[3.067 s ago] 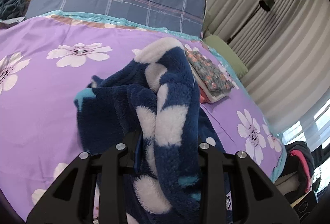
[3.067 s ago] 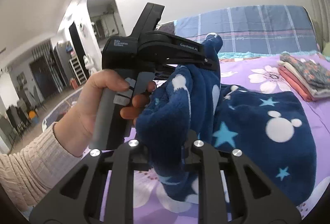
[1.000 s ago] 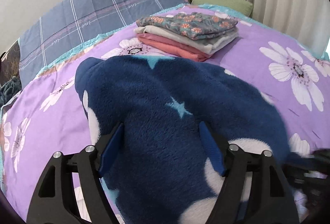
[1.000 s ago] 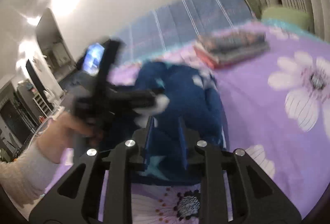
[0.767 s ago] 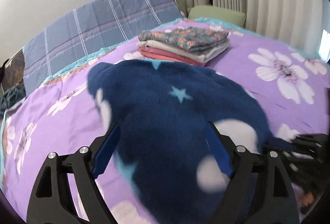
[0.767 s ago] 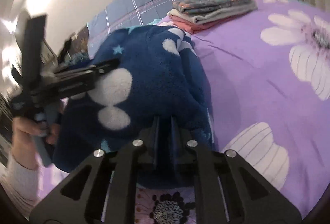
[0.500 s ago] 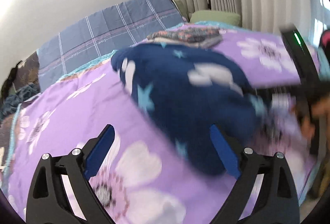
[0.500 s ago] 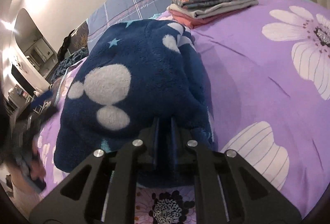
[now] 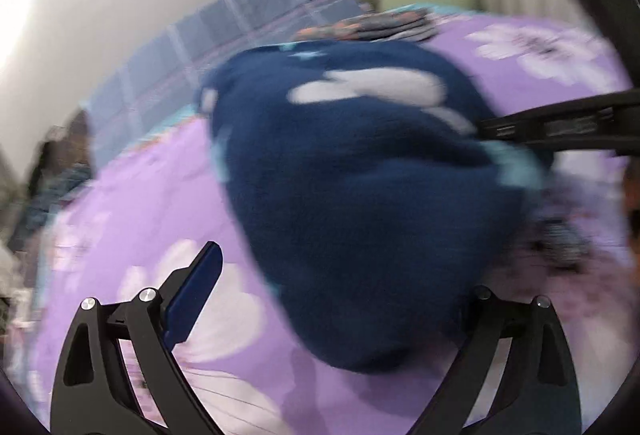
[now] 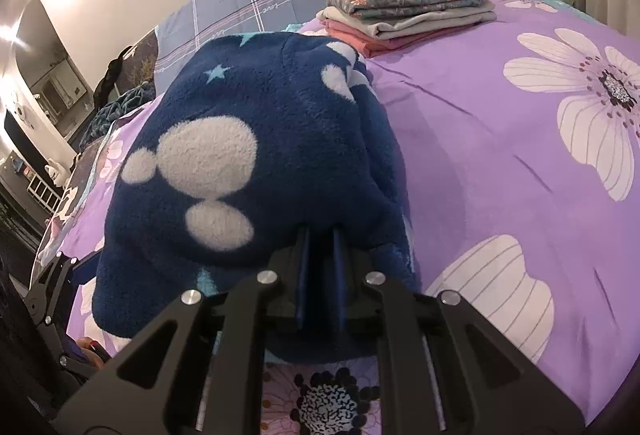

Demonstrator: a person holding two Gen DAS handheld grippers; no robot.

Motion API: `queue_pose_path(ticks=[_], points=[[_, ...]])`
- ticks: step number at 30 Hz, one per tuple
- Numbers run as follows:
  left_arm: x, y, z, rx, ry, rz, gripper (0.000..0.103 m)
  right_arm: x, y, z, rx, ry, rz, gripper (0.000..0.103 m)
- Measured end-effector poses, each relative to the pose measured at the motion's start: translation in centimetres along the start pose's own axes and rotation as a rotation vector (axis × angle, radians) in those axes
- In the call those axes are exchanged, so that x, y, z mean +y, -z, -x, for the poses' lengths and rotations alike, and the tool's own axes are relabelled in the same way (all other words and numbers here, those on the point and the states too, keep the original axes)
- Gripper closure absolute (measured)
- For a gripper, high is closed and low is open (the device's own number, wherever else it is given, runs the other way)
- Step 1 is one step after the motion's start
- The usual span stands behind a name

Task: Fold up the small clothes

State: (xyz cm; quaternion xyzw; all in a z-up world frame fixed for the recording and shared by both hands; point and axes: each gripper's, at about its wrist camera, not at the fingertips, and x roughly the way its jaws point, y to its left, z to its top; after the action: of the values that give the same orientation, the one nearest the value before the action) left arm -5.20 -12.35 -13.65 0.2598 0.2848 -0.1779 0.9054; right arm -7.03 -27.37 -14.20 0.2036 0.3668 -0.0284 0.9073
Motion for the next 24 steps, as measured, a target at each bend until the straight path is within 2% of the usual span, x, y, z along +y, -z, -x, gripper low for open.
queue_pose_path(ticks=[4,7,10,16,18,19,21,23,24], points=[[2.8,1.6,-0.4,0.053,-0.036,0.066,0.007,-0.2,-0.1,-0.2,-0.001,-0.008,-0.004,0.093],[2.6,2.4,-0.4,0.056,-0.064,0.046,0.007,-0.5,0.0,-0.7,0.001,-0.03,0.006,0.093],[2.0,2.0,-0.3,0.043,-0.103,0.013,0.007,-0.1,0.0,-0.8,-0.006,-0.01,0.035,0.093],[2.4,1.1,1.9,0.024,-0.041,0.035,0.007,-0.7,0.1,-0.5,-0.003,-0.043,0.023,0.093],[1.8,0.7,2.9,-0.02,-0.044,0.008,0.007,-1.1,0.1,-0.4,-0.001,-0.053,0.01,0.093],[1.2,0.7,2.7,-0.022,-0.068,-0.032,0.007,-1.1,0.0,-0.4,-0.002,-0.051,0.007,0.093],[1.0,1.1,0.9,0.025,-0.1,-0.057,0.004,-1.0,0.0,-0.4,-0.004,-0.041,0.01,0.093],[2.4,2.4,-1.9,0.097,-0.065,0.031,0.001,-0.9,0.1,-0.4,-0.004,-0.037,0.016,0.093],[3.3,2.6,-2.4,0.122,-0.024,0.089,0.001,-0.8,0.1,-0.5,-0.005,-0.031,0.029,0.093]])
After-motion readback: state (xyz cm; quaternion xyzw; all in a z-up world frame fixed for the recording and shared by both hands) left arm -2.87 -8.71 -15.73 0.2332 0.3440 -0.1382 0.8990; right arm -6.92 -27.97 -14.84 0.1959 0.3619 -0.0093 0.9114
